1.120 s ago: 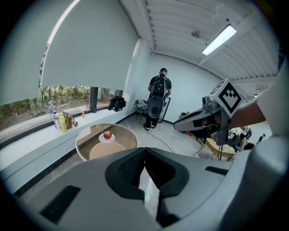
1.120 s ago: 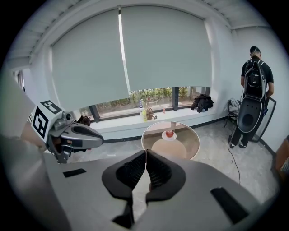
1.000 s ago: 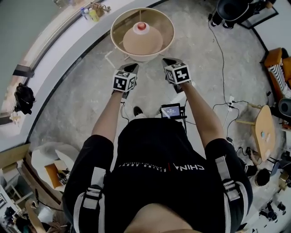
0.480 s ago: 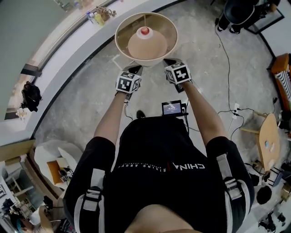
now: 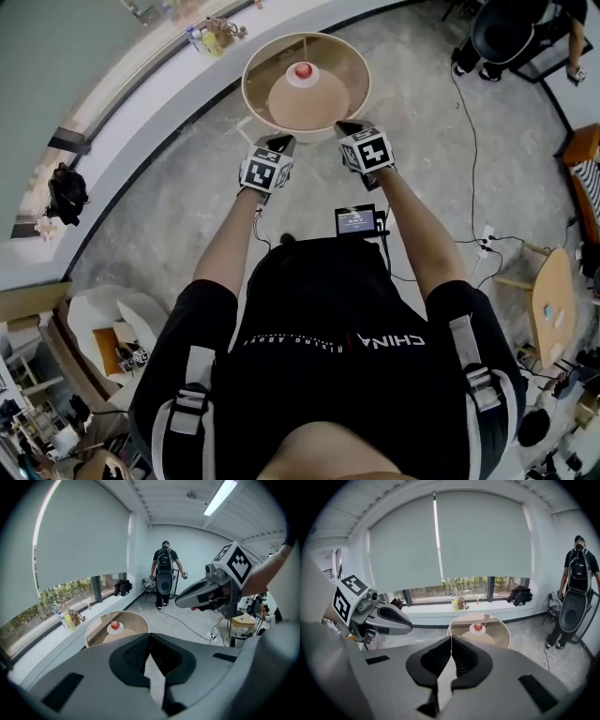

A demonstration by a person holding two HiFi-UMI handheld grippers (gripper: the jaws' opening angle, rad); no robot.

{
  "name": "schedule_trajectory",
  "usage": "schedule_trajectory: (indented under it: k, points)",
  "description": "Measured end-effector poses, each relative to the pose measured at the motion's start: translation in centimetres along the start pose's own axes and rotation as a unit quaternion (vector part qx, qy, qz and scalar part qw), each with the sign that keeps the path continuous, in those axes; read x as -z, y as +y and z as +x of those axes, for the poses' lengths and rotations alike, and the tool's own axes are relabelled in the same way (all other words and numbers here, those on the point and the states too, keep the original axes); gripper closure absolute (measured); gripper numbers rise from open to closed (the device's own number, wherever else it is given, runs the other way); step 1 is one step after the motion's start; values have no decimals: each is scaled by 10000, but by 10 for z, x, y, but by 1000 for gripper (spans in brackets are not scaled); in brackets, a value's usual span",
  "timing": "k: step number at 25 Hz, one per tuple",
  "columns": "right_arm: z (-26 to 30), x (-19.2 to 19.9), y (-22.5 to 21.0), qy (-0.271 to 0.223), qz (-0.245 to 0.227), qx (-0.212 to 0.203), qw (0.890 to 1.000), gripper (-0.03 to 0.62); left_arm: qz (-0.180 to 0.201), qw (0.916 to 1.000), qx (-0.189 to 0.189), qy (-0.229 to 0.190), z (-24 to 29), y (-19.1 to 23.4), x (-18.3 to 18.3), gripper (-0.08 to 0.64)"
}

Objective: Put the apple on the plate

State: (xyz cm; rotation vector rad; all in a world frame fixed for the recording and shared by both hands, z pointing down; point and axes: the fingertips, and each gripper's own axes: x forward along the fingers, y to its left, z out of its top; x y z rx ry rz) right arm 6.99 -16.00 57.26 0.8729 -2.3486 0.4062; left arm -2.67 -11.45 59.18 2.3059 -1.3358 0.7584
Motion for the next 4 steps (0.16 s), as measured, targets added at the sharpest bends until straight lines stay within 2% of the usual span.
schedule_trajectory:
  k: [4]
  points:
    - [-3,1,-6,-26,43,10,10000,560,100,9993,314,154,7,-16,-3,542]
